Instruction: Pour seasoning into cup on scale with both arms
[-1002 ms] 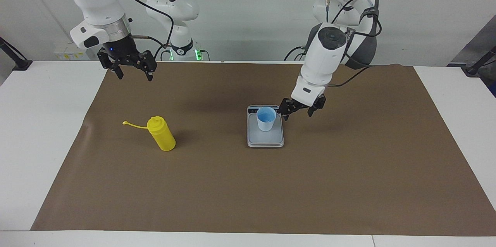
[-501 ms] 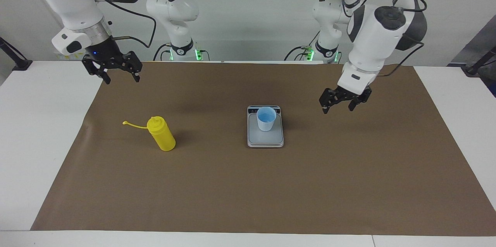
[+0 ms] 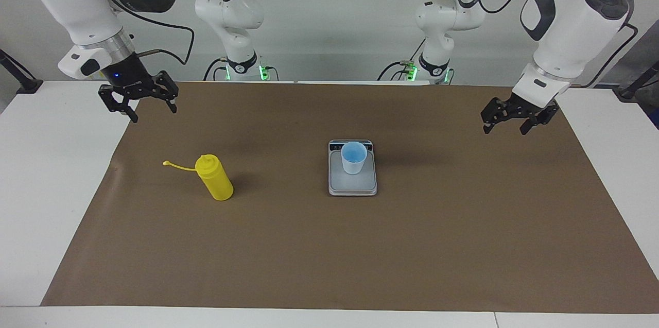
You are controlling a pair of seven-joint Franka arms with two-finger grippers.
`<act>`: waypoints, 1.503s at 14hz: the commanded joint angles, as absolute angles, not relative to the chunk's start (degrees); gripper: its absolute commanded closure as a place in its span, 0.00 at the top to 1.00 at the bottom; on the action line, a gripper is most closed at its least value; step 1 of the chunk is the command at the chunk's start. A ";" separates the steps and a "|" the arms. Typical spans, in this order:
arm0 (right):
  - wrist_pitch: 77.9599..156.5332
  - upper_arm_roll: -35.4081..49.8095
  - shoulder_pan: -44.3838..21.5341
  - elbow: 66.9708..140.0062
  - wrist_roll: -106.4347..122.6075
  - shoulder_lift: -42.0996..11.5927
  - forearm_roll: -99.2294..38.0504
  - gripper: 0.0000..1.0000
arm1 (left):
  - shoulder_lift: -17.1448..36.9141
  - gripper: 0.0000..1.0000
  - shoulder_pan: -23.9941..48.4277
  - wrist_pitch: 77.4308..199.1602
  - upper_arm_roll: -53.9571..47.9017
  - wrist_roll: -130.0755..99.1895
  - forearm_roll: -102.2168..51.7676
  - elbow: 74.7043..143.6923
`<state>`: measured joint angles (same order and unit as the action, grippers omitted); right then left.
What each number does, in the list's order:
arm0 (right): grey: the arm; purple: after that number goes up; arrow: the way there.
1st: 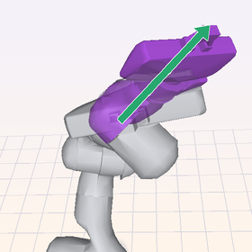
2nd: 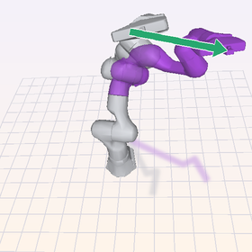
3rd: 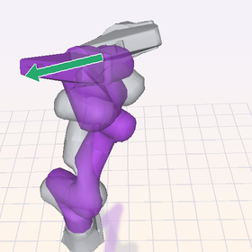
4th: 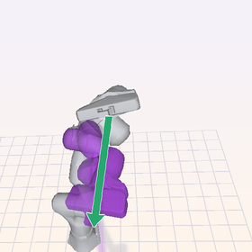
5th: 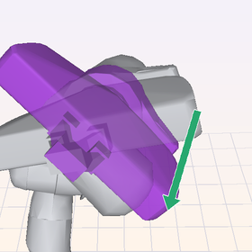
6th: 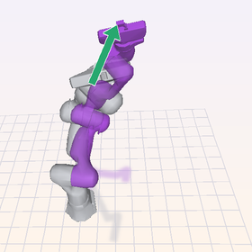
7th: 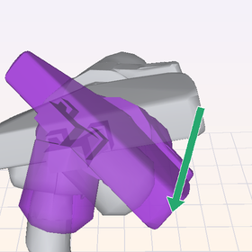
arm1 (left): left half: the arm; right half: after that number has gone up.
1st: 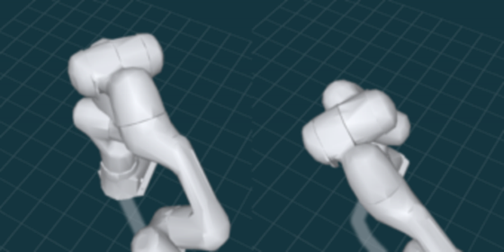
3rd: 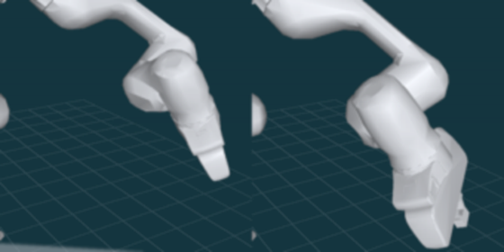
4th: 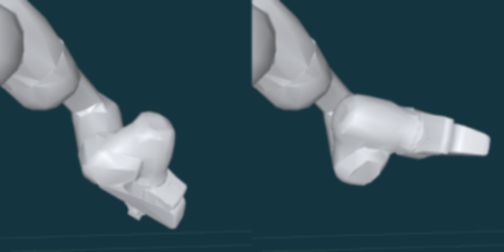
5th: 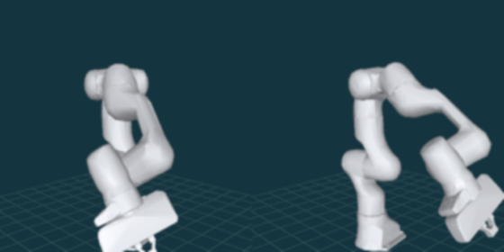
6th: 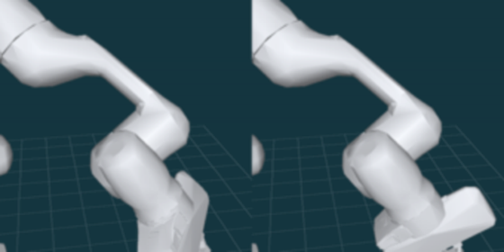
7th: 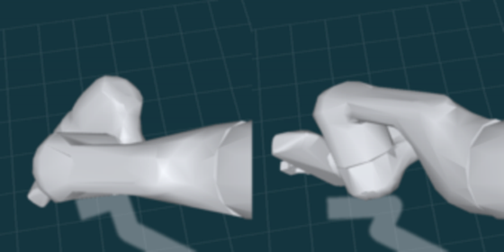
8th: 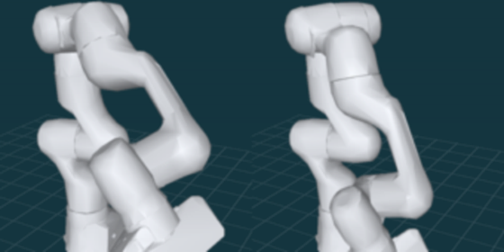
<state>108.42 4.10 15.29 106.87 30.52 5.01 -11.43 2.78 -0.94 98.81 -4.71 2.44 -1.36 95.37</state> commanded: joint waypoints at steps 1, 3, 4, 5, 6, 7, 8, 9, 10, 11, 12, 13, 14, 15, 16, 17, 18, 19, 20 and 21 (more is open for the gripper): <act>112.58 4.48 18.45 113.28 41.27 8.09 -16.77 1.00 | 0.36 1.00 -3.69 96.16 -5.27 6.15 -0.97 95.81; 116.70 4.39 20.21 117.14 50.31 8.17 -22.29 1.00 | -0.17 1.00 -3.60 94.75 -5.36 6.15 -0.62 95.36; 118.98 4.39 21.00 119.16 57.06 8.00 -25.72 1.00 | -0.18 1.00 -3.60 94.22 -5.36 6.24 -0.53 95.01; 121.18 4.39 21.79 121.01 63.74 7.74 -29.32 1.00 | -0.18 1.00 -3.60 94.13 -5.54 6.24 -0.53 94.92; 122.77 4.39 22.41 123.03 69.29 7.47 -32.92 1.00 | -1.13 1.00 -3.60 94.48 -5.62 5.63 -0.61 95.70; 124.00 4.39 22.67 124.70 73.96 7.30 -36.27 1.00 | -1.32 1.00 -3.69 95.00 -5.54 5.63 -0.62 96.32; 124.97 4.39 23.28 126.11 78.70 6.42 -39.43 1.00 | -1.32 1.00 -3.78 95.01 -5.36 5.80 -0.62 96.33; 125.15 4.39 23.99 127.17 84.14 4.94 -44.16 1.00 | -1.32 1.00 -3.95 95.01 -5.36 5.80 -0.62 96.33; 125.50 4.39 24.86 128.31 90.20 3.62 -49.52 1.00 | -1.32 1.00 -4.04 95.10 -5.36 5.54 -0.62 96.33; 126.38 4.39 25.22 129.36 95.48 2.73 -53.49 1.00 | -1.32 1.00 -4.04 95.18 -5.36 5.45 -0.70 96.07; 127.00 4.39 25.22 130.07 99.19 1.85 -56.14 1.00 | -1.32 1.00 -4.04 94.40 -5.27 5.01 -1.14 95.28; 127.18 4.39 25.22 130.25 102.01 0.89 -58.16 1.00 | -1.06 1.00 -4.04 93.09 -5.36 4.84 -1.14 93.27; 127.26 4.39 25.14 130.34 104.56 0.01 -60.18 1.00 | -0.36 1.00 -4.04 89.94 -5.36 4.83 -1.23 90.64; 127.35 4.39 24.96 130.60 106.94 -0.52 -63.16 1.00 | 0.26 1.00 -4.04 87.39 -5.36 4.83 -1.32 88.27; 127.61 4.39 24.79 131.04 109.14 -0.96 -65.46 1.00 | 0.18 1.00 -4.04 86.67 -5.36 4.49 -1.32 87.89; 127.88 4.39 24.79 131.39 110.81 -1.58 -66.78 1.00 | -0.17 1.00 -3.87 87.27 -5.45 2.66 -1.23 88.76; 127.88 4.39 24.61 131.57 112.22 -2.02 -68.10 1.00 | -0.96 1.00 -3.78 87.45 -5.45 0.64 -1.14 91.03; 127.97 4.39 24.52 131.75 113.28 -2.28 -69.16 1.00 | -1.92 1.00 -3.34 87.36 -5.45 0.09 -1.14 92.10; 127.79 4.48 24.35 131.75 113.90 -3.24 -71.52 1.00 | -2.02 1.00 -3.25 87.45 -5.45 0.44 -1.14 92.37; 127.62 4.48 23.39 131.75 114.60 -4.03 -74.59 1.00 | -2.02 1.00 -3.34 87.63 -5.45 0.70 -1.14 92.37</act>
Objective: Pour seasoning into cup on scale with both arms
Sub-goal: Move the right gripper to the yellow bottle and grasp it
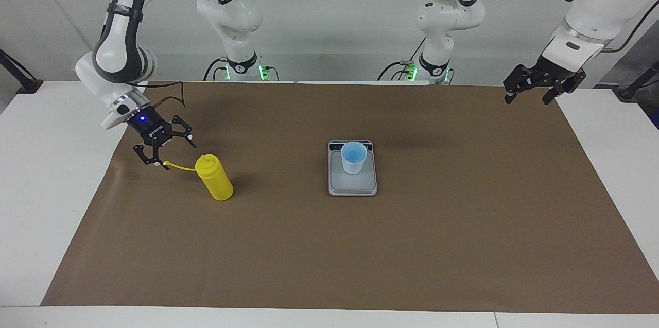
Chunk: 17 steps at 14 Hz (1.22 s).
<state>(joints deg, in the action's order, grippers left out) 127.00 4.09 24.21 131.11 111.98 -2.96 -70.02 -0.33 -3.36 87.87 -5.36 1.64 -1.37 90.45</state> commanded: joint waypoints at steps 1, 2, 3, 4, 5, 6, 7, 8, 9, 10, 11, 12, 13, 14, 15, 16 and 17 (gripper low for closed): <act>127.79 4.48 21.99 131.75 115.48 -4.39 -76.62 1.00 | -2.02 1.00 -3.34 87.54 -5.45 0.70 -1.14 92.37; 127.97 4.48 21.62 131.75 116.01 -4.66 -77.42 1.00 | -2.02 1.00 -3.17 87.45 -5.45 0.36 -1.14 92.37; 129.10 4.48 21.19 131.57 117.32 -5.44 -78.13 1.00 | -2.02 1.00 -3.16 87.36 -5.45 0.35 -1.14 92.37; 129.81 4.48 20.40 131.57 118.81 -6.15 -80.05 1.00 | -2.02 1.00 -3.34 87.28 -5.45 0.44 -1.14 92.37; 130.08 4.48 19.61 131.66 121.00 -7.02 -82.50 1.00 | -2.02 1.00 -3.77 87.28 -5.36 0.44 -1.14 92.37; 130.17 4.48 19.43 131.66 123.20 -7.99 -83.92 1.00 | -2.02 1.00 -3.95 87.28 -5.36 0.35 -1.14 92.37; 130.25 4.48 19.34 131.57 124.27 -8.35 -84.89 1.00 | -2.02 1.00 -4.04 87.28 -5.36 0.44 -1.14 92.37; 130.69 4.48 18.73 131.22 124.36 -8.52 -85.60 1.00 | -2.02 1.00 -4.04 87.28 -5.36 0.44 -1.14 92.37; 132.69 4.48 16.81 130.96 124.37 -9.13 -87.26 1.00 | -2.02 1.00 -4.04 87.28 -5.36 0.44 -1.14 92.37; 134.11 4.48 15.57 130.96 124.54 -9.40 -89.97 1.00 | -2.02 1.00 -3.96 87.28 -5.36 0.44 -1.14 92.37; 134.73 4.48 14.16 130.70 125.59 -10.36 -92.70 1.00 | -2.02 1.00 -3.96 87.28 -5.36 0.44 -1.14 92.37; 134.91 4.48 13.89 129.74 127.51 -11.94 -94.20 1.00 | -2.02 1.00 -3.96 87.28 -5.36 0.44 -1.14 92.37; 134.56 4.48 14.15 129.20 129.62 -13.61 -95.00 1.00 | -2.02 1.00 -4.04 87.28 -5.36 0.44 -1.14 92.37; 134.21 4.48 14.50 129.03 131.90 -14.49 -96.14 1.00 | -2.02 1.00 -4.04 87.28 -5.36 0.44 -1.14 92.37; 134.12 4.48 14.50 129.02 133.14 -14.76 -97.02 1.00 | -2.02 1.00 -4.04 87.28 -5.36 0.44 -1.14 92.37; 134.03 4.48 14.59 128.85 133.24 -14.77 -97.21 1.00 | -2.02 1.00 -4.04 87.28 -5.36 0.44 -1.14 92.37; 134.03 4.48 14.50 128.41 133.24 -14.77 -97.38 1.00 | -2.02 1.00 -3.96 87.28 -5.36 0.44 -1.14 92.37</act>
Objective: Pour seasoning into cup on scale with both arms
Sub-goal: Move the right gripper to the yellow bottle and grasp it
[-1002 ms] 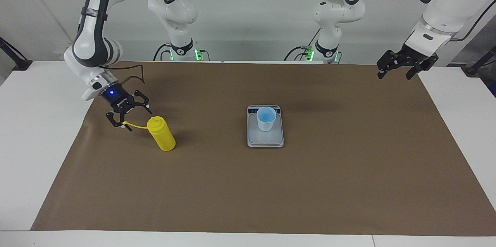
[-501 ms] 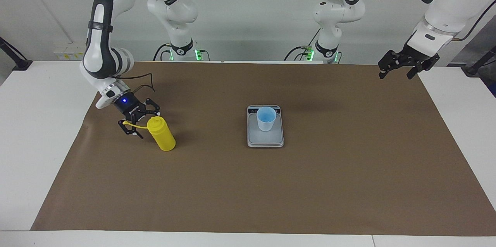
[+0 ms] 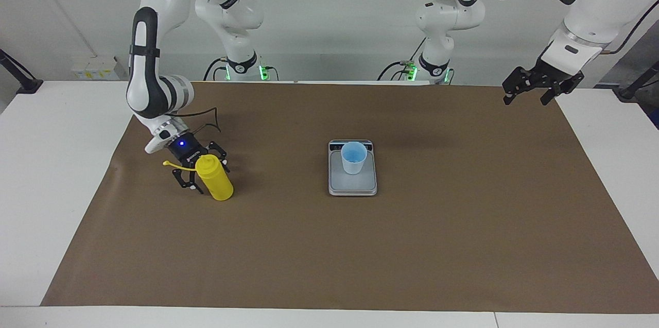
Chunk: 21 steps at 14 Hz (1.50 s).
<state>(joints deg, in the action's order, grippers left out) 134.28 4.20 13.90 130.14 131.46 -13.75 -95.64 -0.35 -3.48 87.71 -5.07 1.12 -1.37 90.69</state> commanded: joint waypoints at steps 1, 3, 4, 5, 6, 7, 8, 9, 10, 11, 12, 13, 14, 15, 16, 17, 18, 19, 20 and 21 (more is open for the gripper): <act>133.95 4.48 14.50 127.89 133.16 -14.85 -97.38 1.00 | -2.02 1.00 -3.96 87.28 -5.36 0.44 -1.14 92.37; 134.03 4.48 14.33 127.44 132.98 -14.94 -97.38 1.00 | -2.11 1.00 -3.96 86.67 -5.36 0.44 -1.14 92.37; 134.21 4.48 13.98 126.92 132.80 -14.94 -97.47 1.00 | -2.11 1.00 -3.96 86.66 -5.36 0.44 -1.14 92.46; 134.30 4.48 13.71 126.83 132.37 -14.94 -97.56 1.00 | -2.20 1.00 -3.87 86.83 -5.36 0.61 -1.06 92.55; 134.47 4.57 13.71 126.83 132.19 -14.94 -97.56 1.00 | -2.20 1.00 -3.69 87.18 -5.27 0.62 -1.05 92.72; 134.47 4.57 13.62 126.83 132.10 -14.94 -97.65 1.00 | -2.37 1.00 -2.82 87.27 -5.01 0.44 -0.97 92.90; 134.65 4.74 13.62 126.83 132.01 -14.94 -97.65 1.00 | -2.55 1.00 -2.73 87.45 -4.84 0.27 -0.97 93.16; 134.82 4.92 13.54 126.83 132.01 -14.94 -97.65 1.00 | -2.55 1.00 -2.55 87.45 -4.75 0.18 -0.97 93.43; 134.91 5.01 13.36 126.83 131.84 -14.85 -97.65 1.00 | -2.64 1.00 -1.59 87.45 -4.22 0.26 -0.97 93.86; 134.91 5.01 12.75 126.74 131.49 -14.85 -97.65 1.00 | -2.98 1.00 0.42 87.45 -1.87 0.18 -0.97 94.13; 135.00 5.01 12.57 126.39 131.14 -14.85 -97.91 1.00 | -2.99 1.00 0.61 87.54 -1.50 0.26 -0.97 94.13; 135.61 5.01 12.22 126.21 131.05 -14.77 -98.35 0.98 | -2.99 1.00 0.01 87.54 -1.67 0.26 -0.97 94.13; 136.31 5.01 11.87 126.21 131.04 -14.59 -98.35 0.88 | -3.08 1.00 -0.78 87.54 -1.76 0.70 -0.97 94.13; 136.49 5.01 11.78 126.04 131.04 -14.50 -98.35 0.77 | -2.99 1.00 -0.96 87.63 -1.84 0.88 -0.97 94.13; 136.67 5.01 11.52 125.95 131.04 -14.50 -98.35 0.66 | -2.99 1.00 -0.88 87.54 -1.85 0.88 -0.97 94.13; 136.76 5.01 11.51 125.95 131.13 -14.33 -98.26 0.57 | -2.99 1.00 -0.97 87.54 -1.85 0.88 -0.97 94.13; 136.93 5.10 11.51 125.69 131.05 -14.24 -98.26 0.48 | -2.99 1.00 -0.97 87.63 -1.85 0.88 -0.97 94.13; 137.54 5.10 11.51 124.99 130.96 -14.24 -98.17 0.44 | -2.99 1.00 -0.97 87.54 -1.85 0.79 -1.05 94.13; 137.72 5.18 11.51 124.11 130.26 -14.06 -98.09 0.37 | -2.99 1.00 -0.97 87.63 -1.85 0.79 -1.23 93.87; 137.81 5.36 11.34 123.06 128.43 -13.98 -97.48 0.33 | -2.99 1.00 -0.97 87.71 -2.19 0.70 -1.23 93.52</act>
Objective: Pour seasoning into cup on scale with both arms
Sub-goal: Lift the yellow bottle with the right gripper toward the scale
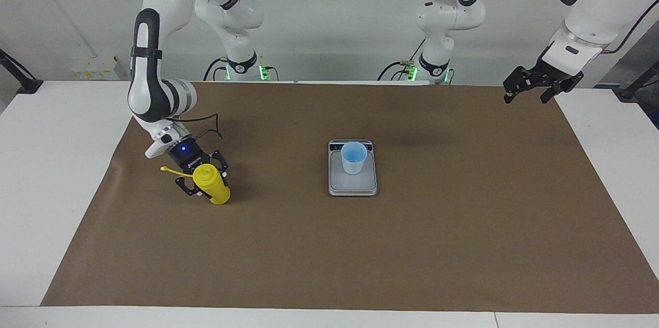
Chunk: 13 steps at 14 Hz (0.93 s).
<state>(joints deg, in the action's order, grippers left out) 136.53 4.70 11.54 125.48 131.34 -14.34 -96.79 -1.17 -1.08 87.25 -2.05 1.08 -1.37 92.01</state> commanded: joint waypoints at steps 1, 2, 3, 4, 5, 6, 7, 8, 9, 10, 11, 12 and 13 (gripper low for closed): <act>138.33 5.36 9.60 122.96 126.23 -13.37 -97.38 0.33 | -2.99 1.00 -1.14 88.67 -2.89 0.62 -1.23 93.43; 141.12 5.45 8.19 122.87 124.56 -12.84 -97.38 0.33 | -2.99 1.00 -1.23 89.73 -3.07 0.27 -1.32 93.60; 143.33 5.45 6.96 122.26 122.97 -12.14 -97.38 0.33 | -2.99 1.00 -1.23 90.35 -3.08 0.26 -1.32 93.69; 144.05 5.36 5.12 121.30 120.70 -12.04 -97.30 0.33 | -2.99 1.00 -1.23 90.53 -3.08 0.26 -1.32 93.69; 144.75 5.19 4.05 120.42 117.63 -11.95 -96.16 0.33 | -2.99 1.00 -1.23 90.61 -3.08 0.26 -1.32 93.69; 146.41 5.27 3.35 119.28 114.73 -11.95 -92.76 0.33 | -2.99 1.00 -1.23 90.79 -3.08 0.26 -1.41 93.78; 146.77 5.27 3.17 117.88 110.96 -11.95 -88.11 0.33 | -2.99 1.00 -1.23 91.84 -3.08 0.26 -2.10 93.95; 146.78 5.36 3.16 116.73 106.74 -11.95 -83.19 0.33 | -2.99 1.00 -1.32 93.24 -3.08 0.18 -2.98 94.13; 146.78 5.36 2.90 115.76 102.87 -11.87 -78.88 0.33 | -2.90 1.00 -1.67 93.51 -3.08 0.18 -3.08 94.13; 146.86 5.45 2.73 114.62 99.18 -11.87 -75.10 0.33 | -2.90 1.00 -1.67 93.52 -3.08 0.35 -3.08 94.13; 146.87 5.45 1.77 113.65 96.01 -11.95 -71.93 0.33 | -2.90 1.00 -1.76 93.08 -3.08 0.44 -3.08 94.04; 147.04 5.36 0.45 112.95 93.02 -12.04 -68.94 0.33 | -2.90 1.00 -1.67 92.90 -3.08 0.35 -3.08 94.04; 147.22 5.36 -0.52 112.33 90.12 -12.04 -65.77 0.33 | -2.90 1.00 -1.23 92.81 -2.99 0.26 -3.08 94.04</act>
